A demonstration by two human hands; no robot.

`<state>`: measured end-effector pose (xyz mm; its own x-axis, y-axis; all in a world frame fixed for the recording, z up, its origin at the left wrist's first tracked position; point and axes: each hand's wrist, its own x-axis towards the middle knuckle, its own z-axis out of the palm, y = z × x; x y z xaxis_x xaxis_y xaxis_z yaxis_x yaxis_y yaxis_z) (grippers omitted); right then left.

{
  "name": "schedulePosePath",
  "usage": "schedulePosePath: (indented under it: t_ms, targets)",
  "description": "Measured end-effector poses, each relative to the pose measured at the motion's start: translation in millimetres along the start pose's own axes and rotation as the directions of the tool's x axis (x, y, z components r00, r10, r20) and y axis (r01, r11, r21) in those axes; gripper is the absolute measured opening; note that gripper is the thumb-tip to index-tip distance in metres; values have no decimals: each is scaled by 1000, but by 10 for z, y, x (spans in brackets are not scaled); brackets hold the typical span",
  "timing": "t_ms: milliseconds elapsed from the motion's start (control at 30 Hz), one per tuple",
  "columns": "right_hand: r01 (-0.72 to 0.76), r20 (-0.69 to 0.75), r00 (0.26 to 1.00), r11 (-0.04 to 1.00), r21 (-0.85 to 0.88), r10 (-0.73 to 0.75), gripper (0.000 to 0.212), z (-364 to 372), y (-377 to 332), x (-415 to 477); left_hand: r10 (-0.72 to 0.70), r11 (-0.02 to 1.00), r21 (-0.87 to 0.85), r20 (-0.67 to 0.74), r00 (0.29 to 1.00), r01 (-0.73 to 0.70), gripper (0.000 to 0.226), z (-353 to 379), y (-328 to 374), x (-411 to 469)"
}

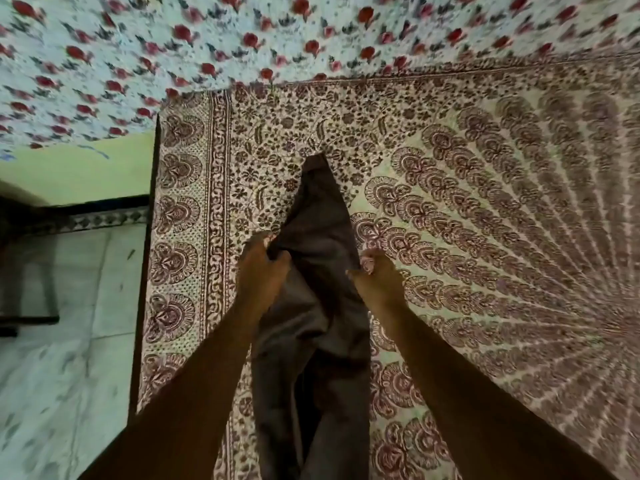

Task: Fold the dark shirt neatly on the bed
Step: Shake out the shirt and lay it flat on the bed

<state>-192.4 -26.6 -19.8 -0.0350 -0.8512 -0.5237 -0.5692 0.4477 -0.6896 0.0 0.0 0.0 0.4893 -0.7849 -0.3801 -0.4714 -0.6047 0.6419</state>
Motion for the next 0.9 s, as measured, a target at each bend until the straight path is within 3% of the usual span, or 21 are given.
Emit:
schedulePosePath:
  t_ms: [100,167,233,333,367,433,500,567,600,667,767,833,900]
  targets:
    - [21,-59,998,1000,-18,-22,57,223,-50,304,-97,994,60,103,990,91,81,101,-148,298]
    - [89,-68,994,996,-22,-91,42,342,-91,400,-151,988,34,117,982,148,76,141,-230,401]
    - [226,21,974,973,-36,-225,29,446,-129,379,-203,979,19,79,976,202,58,153,-359,460]
    - [353,287,898,936,-19,-333,34,562,-154,331,-241,969,55,8,971,240,48,106,-540,485]
    - [319,363,879,947,35,-310,34,599,-143,349,-245,968,45,-11,969,245,50,88,-590,487]
    - [118,429,876,962,247,-218,24,650,-166,371,-250,967,33,-30,968,251,46,60,-650,496]
    - [13,308,941,924,382,-140,18,688,-215,484,-265,964,15,-32,964,266,39,26,-669,511]
    - [76,70,993,964,253,-97,25,727,-255,723,-285,958,-45,-45,957,283,38,-10,-687,516]
    - [94,29,995,985,143,-99,38,744,-292,830,-297,952,-93,-42,954,293,41,-36,-697,513]
    - [138,109,986,986,-91,-128,57,807,-400,1003,-335,923,-200,-5,942,328,43,-63,-769,538]
    - [224,291,946,933,-282,-140,50,927,-560,1089,-401,806,-434,100,910,403,45,-95,-967,680]
    - [252,322,928,953,-166,-189,37,988,-616,1091,-409,767,-477,151,900,429,33,-175,-914,661]
    - [198,294,934,979,46,-202,23,1009,-597,1026,-393,797,-436,154,907,419,19,-261,-842,587]
